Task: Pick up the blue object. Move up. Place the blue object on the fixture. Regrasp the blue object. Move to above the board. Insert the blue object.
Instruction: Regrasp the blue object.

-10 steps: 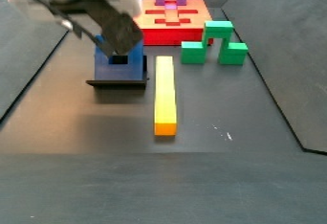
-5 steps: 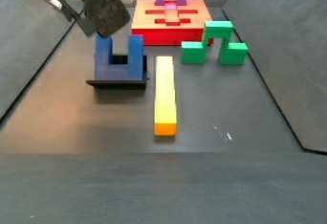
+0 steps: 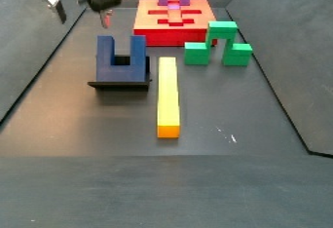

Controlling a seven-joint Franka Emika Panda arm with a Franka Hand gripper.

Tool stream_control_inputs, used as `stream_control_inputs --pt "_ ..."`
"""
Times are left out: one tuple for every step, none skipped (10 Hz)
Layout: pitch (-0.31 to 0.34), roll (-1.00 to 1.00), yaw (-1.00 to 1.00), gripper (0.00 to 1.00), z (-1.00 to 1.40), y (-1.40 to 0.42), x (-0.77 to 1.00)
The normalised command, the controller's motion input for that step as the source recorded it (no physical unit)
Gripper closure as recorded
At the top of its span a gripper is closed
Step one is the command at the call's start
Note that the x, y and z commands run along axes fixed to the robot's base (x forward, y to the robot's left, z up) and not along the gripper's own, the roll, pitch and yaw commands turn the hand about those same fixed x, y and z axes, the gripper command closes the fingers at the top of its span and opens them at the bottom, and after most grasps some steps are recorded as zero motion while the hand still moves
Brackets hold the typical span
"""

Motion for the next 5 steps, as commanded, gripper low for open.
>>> stream_control_inputs --pt "-0.014 1.00 0.28 0.00 -0.11 -0.09 0.21" --pt "-0.017 1.00 0.28 0.00 -0.13 -0.11 0.15" --pt "-0.029 1.00 0.35 0.00 -0.11 -0.17 0.17" --pt "-0.020 1.00 0.38 0.00 -0.04 -0.15 0.14" --pt "0.000 1.00 0.41 0.00 -0.01 -0.10 0.10"
